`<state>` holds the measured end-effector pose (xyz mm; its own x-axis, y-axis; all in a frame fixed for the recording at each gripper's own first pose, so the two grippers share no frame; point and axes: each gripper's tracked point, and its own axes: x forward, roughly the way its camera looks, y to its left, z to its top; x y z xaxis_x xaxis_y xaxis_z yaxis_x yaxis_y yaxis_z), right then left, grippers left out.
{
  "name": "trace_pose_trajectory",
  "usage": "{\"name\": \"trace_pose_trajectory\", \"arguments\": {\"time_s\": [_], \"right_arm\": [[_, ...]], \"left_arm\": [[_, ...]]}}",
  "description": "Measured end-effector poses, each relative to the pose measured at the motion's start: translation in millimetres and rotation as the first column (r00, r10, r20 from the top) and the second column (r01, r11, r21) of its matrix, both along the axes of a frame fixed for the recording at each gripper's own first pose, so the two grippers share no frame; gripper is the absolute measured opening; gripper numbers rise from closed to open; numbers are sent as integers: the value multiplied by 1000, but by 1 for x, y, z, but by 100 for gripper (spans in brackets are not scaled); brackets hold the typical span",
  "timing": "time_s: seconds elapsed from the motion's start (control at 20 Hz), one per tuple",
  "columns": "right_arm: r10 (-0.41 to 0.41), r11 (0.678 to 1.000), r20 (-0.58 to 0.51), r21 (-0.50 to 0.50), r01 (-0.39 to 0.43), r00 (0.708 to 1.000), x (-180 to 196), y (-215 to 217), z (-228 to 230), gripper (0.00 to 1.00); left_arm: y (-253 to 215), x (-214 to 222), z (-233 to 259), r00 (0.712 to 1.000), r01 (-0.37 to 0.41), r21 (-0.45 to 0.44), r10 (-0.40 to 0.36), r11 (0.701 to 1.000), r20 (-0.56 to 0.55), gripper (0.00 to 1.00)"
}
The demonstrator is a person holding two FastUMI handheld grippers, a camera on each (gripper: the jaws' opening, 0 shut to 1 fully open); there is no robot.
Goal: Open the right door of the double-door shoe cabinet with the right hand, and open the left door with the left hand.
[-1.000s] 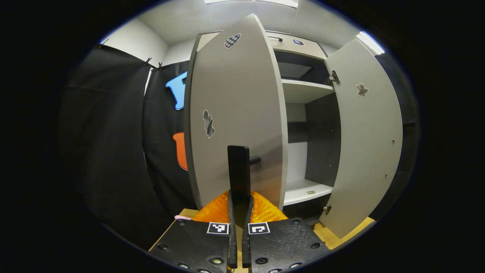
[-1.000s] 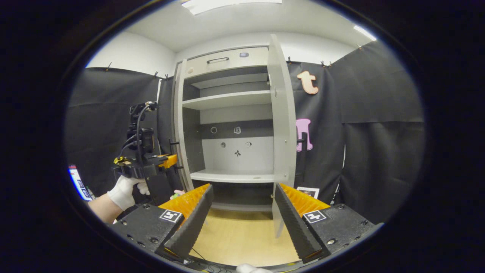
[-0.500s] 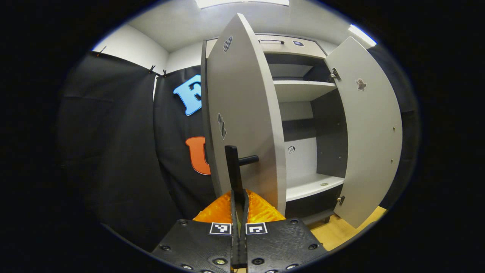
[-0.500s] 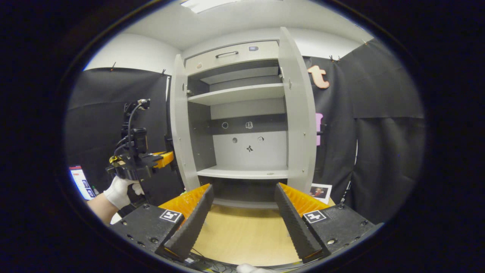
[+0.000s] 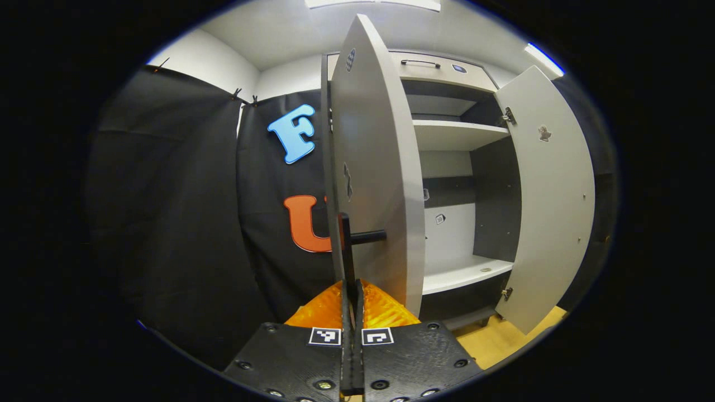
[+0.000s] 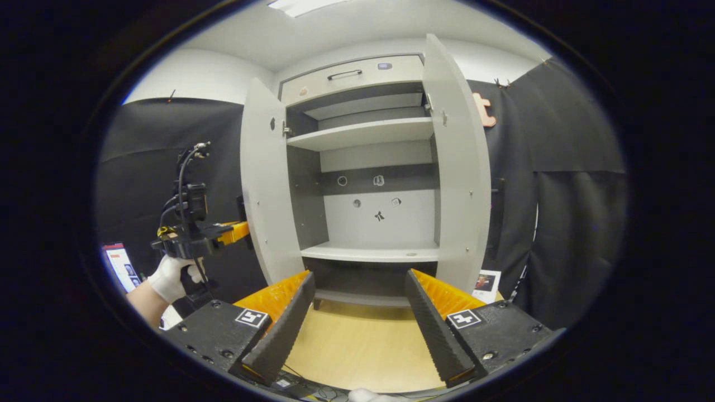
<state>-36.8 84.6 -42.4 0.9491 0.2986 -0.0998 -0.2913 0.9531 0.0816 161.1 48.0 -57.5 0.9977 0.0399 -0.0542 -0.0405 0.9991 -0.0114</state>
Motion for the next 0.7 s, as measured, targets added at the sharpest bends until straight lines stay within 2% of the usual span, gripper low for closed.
{"name": "trace_pose_trajectory", "arguments": {"time_s": [0.05, 0.1, 0.2, 0.4, 0.5, 0.55, 0.6, 0.65, 0.7], "right_arm": [[7, 1000, 0, 7, -7, 1000, 0, 3, 0, 100], [11, 1000, -1, 10, -11, 1000, 0, 4, -1, 100], [18, 1000, -1, 9, -18, 1000, 1, 7, -2, 100], [27, 1000, -6, 8, -27, 1000, 3, 15, -2, 100], [25, 1000, -11, 8, -25, 1000, 4, 15, -4, 100], [23, 1000, -12, 9, -23, 1000, 4, 14, -4, 100], [21, 1000, -15, 9, -21, 1000, 4, 14, -5, 100], [21, 1000, -19, 10, -21, 1000, 6, 15, -6, 100], [23, 1000, -23, 12, -23, 999, 6, 16, -7, 100]], "left_arm": [[10, 0, -2, 1000, -12, 8, 12, 1000, -1, 8], [19, 1, -3, 1000, -24, 7, 24, 1000, -4, 0], [38, 4, -4, 999, -51, -20, 51, 999, -1, 0], [58, 6, -9, 1000, 14, -87, -12, 996, 19, 0], [58, 7, -8, 999, 36, -62, -35, 997, 22, 0], [57, 6, -9, 999, 34, -45, -33, 998, 19, 8], [55, 7, -8, 999, 33, -47, -32, 998, 18, 0], [55, 6, -7, 999, 32, -57, -31, 998, 18, 8], [55, 10, -9, 999, 32, -66, -31, 997, 18, 0]]}}
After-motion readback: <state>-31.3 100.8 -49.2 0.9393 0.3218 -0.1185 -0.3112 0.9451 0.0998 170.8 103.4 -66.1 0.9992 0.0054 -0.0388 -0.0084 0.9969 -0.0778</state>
